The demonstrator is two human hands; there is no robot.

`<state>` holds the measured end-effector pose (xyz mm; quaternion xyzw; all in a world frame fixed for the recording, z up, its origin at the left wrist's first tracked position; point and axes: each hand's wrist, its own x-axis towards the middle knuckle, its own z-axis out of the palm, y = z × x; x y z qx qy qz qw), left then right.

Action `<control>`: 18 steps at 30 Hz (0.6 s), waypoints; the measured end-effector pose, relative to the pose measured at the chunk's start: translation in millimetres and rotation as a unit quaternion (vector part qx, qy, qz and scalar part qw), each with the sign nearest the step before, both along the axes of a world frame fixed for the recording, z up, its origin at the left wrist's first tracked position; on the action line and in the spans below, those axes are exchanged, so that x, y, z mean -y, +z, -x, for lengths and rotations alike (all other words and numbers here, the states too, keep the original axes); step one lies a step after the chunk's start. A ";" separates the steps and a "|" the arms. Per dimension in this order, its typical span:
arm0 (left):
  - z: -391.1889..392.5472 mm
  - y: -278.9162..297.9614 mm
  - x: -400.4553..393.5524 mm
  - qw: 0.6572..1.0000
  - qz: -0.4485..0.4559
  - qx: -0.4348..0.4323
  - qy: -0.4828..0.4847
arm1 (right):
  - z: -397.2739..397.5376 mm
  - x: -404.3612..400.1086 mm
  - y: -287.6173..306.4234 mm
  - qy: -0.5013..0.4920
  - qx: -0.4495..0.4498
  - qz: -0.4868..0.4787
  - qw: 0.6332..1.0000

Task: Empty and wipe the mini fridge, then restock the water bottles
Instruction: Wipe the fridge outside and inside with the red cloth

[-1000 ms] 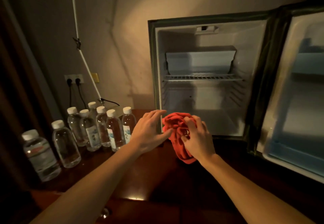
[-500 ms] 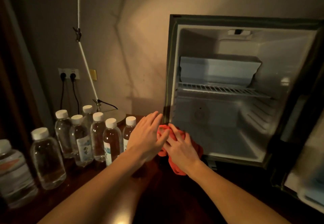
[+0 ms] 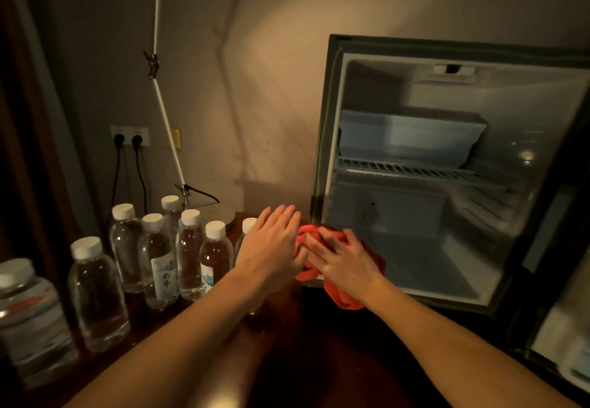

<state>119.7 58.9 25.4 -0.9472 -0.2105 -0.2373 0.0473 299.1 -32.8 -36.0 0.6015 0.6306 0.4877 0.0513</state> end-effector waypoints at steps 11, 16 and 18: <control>23.2 18.4 -10.7 0.998 -0.006 0.014 0.053 | 12.6 -9.1 45.4 -0.013 -0.033 -0.101 0.994; 21.0 16.4 -12.3 0.999 -0.004 0.013 0.045 | -4.1 -8.5 42.7 0.014 0.027 -0.044 0.999; 18.4 18.9 -12.5 0.999 0.000 0.021 0.032 | -4.6 -12.6 70.3 0.028 0.032 -0.054 0.998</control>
